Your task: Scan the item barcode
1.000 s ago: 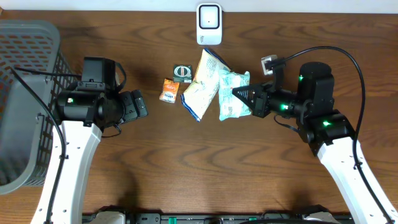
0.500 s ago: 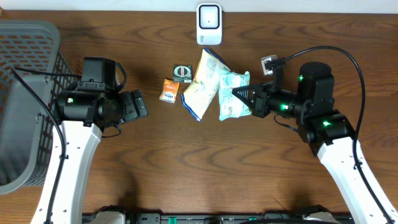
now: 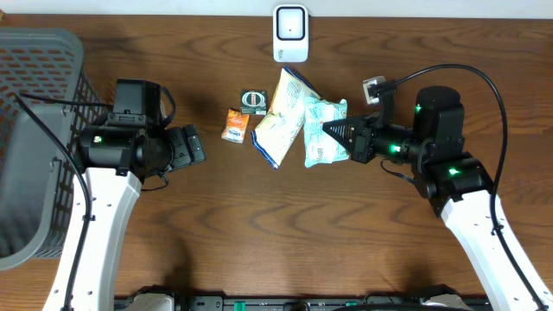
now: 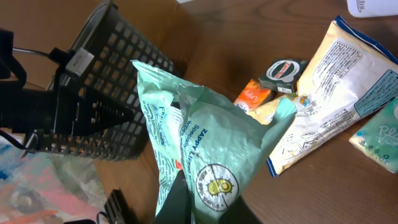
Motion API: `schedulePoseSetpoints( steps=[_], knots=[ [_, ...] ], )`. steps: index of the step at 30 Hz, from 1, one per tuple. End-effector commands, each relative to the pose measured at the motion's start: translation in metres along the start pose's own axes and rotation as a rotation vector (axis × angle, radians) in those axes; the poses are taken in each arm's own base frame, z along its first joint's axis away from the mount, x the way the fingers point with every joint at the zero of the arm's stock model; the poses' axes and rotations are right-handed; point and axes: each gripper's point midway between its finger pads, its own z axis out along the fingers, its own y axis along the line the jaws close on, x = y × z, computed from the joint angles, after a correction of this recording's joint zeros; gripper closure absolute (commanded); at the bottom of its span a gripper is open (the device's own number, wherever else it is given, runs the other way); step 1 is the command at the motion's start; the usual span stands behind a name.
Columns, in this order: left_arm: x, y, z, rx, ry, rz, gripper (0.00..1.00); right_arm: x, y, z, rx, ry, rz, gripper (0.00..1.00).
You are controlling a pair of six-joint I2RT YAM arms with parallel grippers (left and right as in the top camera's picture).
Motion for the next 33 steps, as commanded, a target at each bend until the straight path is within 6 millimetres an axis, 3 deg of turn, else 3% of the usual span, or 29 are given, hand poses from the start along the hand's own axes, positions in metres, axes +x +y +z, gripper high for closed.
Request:
schedulePoseSetpoints(
  steps=[1, 9, 20, 25, 33],
  knots=[
    [0.0, 0.002, 0.0, -0.006, 0.002, -0.014, 0.02, -0.002, 0.005, -0.003, -0.013, -0.007, -0.013, 0.99],
    [0.0, 0.002, 0.0, -0.006, 0.002, -0.014, 0.02, -0.002, 0.001, -0.003, 0.014, -0.012, -0.009, 0.99],
    [0.0, 0.002, 0.0, -0.006, 0.002, -0.014, 0.02, 0.015, -0.084, -0.023, 0.492, -0.015, 0.09, 0.99],
    [0.0, 0.002, 0.0, -0.006, 0.002, -0.014, 0.02, 0.022, -0.106, -0.027, 0.595, 0.008, 0.091, 0.99],
    [0.0, 0.002, 0.0, -0.006, 0.002, -0.014, 0.02, 0.049, -0.129, -0.003, 0.622, 0.141, 0.069, 0.99]
  ],
)
